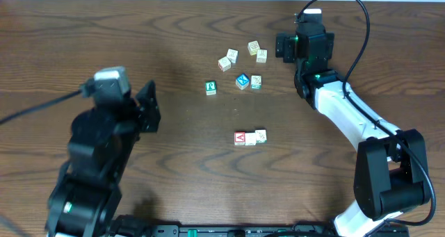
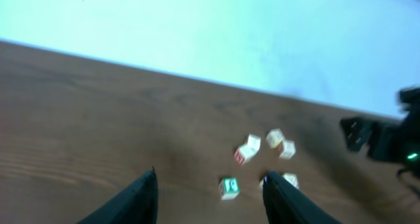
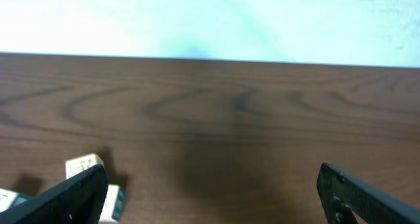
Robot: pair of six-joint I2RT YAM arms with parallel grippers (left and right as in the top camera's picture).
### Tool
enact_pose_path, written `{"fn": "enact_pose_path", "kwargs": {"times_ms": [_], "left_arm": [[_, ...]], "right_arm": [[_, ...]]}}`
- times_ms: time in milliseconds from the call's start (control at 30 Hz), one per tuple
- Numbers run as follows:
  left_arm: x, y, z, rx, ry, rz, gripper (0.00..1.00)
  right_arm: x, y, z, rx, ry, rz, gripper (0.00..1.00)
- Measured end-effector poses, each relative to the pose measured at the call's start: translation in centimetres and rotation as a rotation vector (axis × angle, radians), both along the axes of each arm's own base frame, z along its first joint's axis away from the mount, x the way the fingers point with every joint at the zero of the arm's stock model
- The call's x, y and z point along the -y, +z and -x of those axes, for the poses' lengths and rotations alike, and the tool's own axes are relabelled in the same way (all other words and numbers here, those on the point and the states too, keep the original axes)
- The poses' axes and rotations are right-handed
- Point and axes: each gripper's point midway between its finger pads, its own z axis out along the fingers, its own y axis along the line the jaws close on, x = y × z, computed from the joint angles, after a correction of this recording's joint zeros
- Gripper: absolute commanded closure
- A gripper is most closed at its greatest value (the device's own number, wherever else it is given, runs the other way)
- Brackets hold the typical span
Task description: Lift 3 blocks
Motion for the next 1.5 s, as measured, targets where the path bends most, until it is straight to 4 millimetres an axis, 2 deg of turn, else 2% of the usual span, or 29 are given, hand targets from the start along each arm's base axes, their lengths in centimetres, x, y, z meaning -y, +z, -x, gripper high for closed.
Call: {"fn": "enact_pose_path", "kwargs": {"times_ms": [100,267,633,1167,1267,1333,1500], "left_arm": [[-0.5,1.1,1.4,0.040,0.009,0.001,0.40],[-0.8,0.7,2.1,0.021,0.014,-0.011,0.27],[-1.0,-0.4,2.3,-0.024,0.018,-0.019,0.25],[-3.8,0.0,2.0,-0.001,0.175,-0.073,0.24],[-4.3,0.6,1.9,0.025,0.201,-0.089,0.24],[-4.4,1.7,1.6,0.070,0.212,-0.087,0.25],[-4.8,6.3,0.6,0.290,0.237,-0.057,0.24]], "right_arm": [[0.2,-0.9,0.5,-0.043,-0.004,0.014,0.01],[0.6,-2.9,2.0,-0.146,-0.004,0.043,0.01],[1.5,-6.0,4.9,-0.324,-0.008,0.095,0.01],[1.6,-6.3,5.2,-0.343,-0.008,0.100,0.01],[1.6,-6.3,5.2,-0.343,-0.008,0.100,0.01],[1.6,-6.3,5.2,-0.343,-0.008,0.101,0.01],[1.6,-6.3,5.2,-0.344,-0.009,0.101,0.01]]}}
